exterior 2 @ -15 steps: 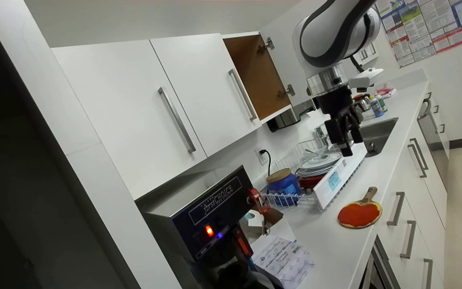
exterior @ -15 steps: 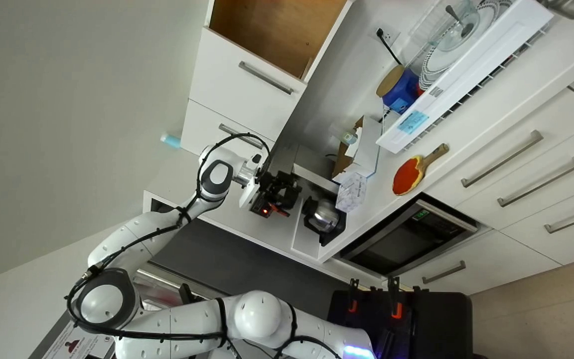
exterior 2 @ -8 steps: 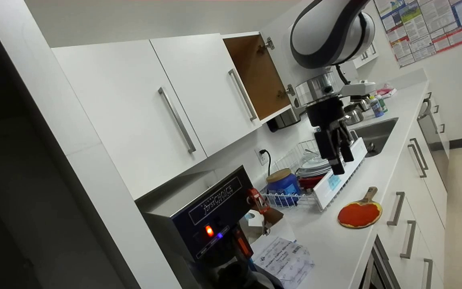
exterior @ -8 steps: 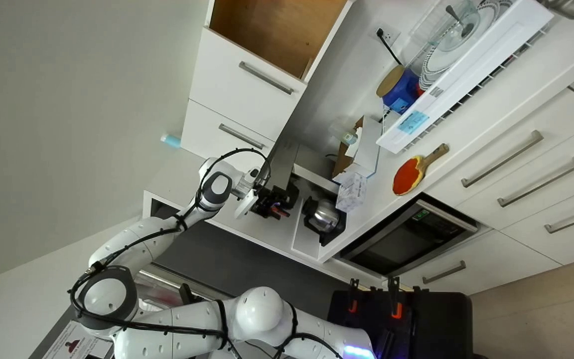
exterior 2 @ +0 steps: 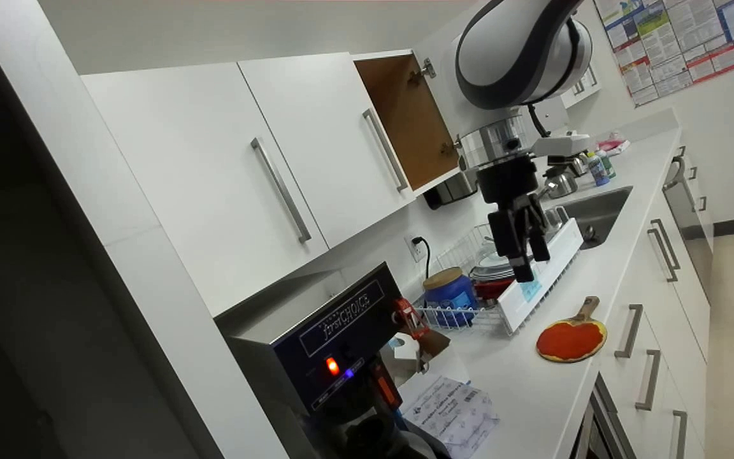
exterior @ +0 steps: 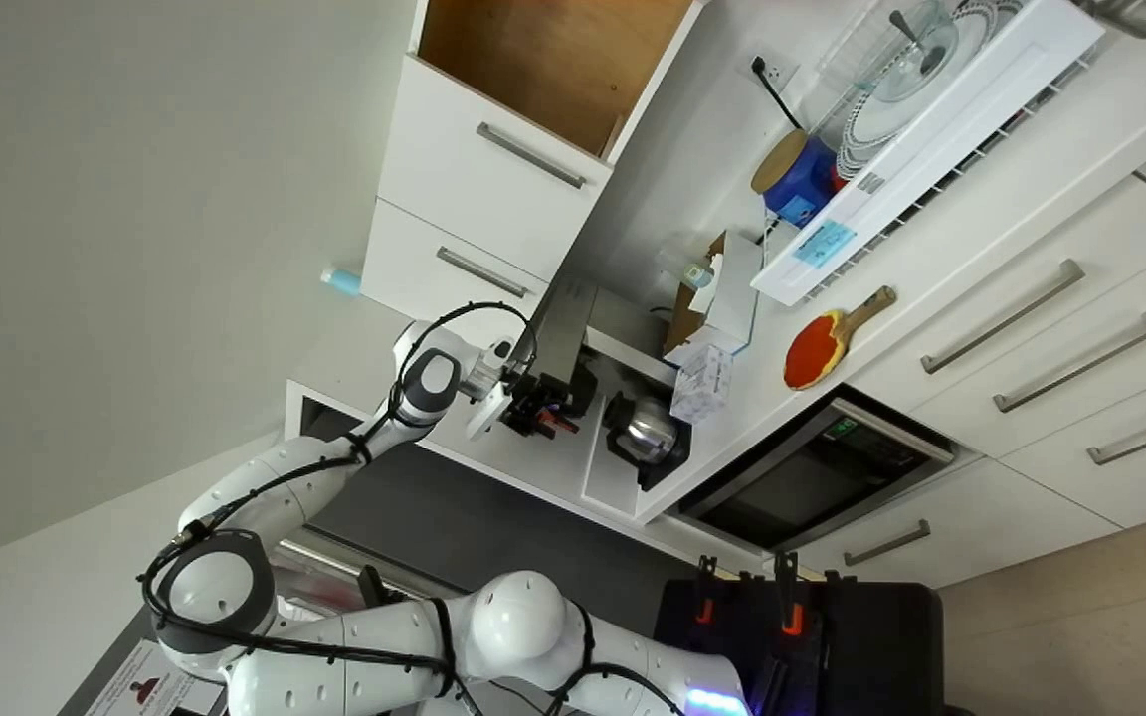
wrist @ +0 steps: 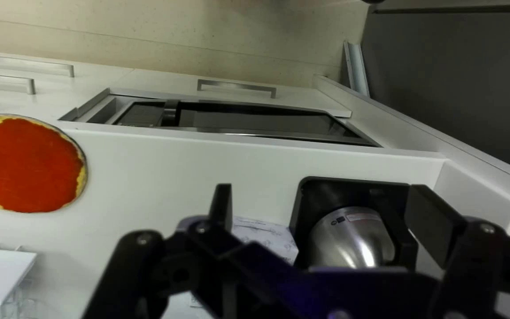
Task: Turn off the switch on the coffee machine
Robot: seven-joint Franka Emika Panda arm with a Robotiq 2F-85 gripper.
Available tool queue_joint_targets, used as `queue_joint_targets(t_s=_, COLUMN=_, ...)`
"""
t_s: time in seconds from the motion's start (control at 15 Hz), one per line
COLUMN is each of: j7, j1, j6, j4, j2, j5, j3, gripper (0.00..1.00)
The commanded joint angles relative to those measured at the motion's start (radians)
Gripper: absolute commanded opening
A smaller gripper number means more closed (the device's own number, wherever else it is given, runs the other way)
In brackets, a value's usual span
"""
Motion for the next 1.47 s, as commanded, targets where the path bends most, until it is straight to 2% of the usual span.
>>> queue_joint_targets(t_s=0.0, j7=0.09, j1=0.033, j6=0.067, j4=-0.017, j2=-0.022, j5=0.056, j3=0.057, gripper=1.0)
queue_joint_targets(t_s=0.07, j7=0.117, j1=0.041, j6=0.088, j4=-0.022, j2=-0.026, j5=0.063, j3=0.076, gripper=0.77)
queue_joint_targets(t_s=0.13, j7=0.139, j1=0.051, j6=0.112, j4=-0.027, j2=-0.031, j5=0.071, j3=0.094, gripper=0.74)
queue_joint_targets(t_s=0.67, j7=0.331, j1=0.106, j6=0.337, j4=-0.048, j2=-0.002, j5=0.065, j3=0.225, gripper=0.12)
queue_joint_targets(t_s=0.8, j7=0.358, j1=0.115, j6=0.394, j4=-0.047, j2=0.013, j5=0.058, j3=0.252, gripper=0.0)
queue_joint_targets(t_s=1.4, j7=0.38, j1=0.146, j6=0.637, j4=0.004, j2=0.139, j5=0.028, j3=0.308, gripper=0.0)
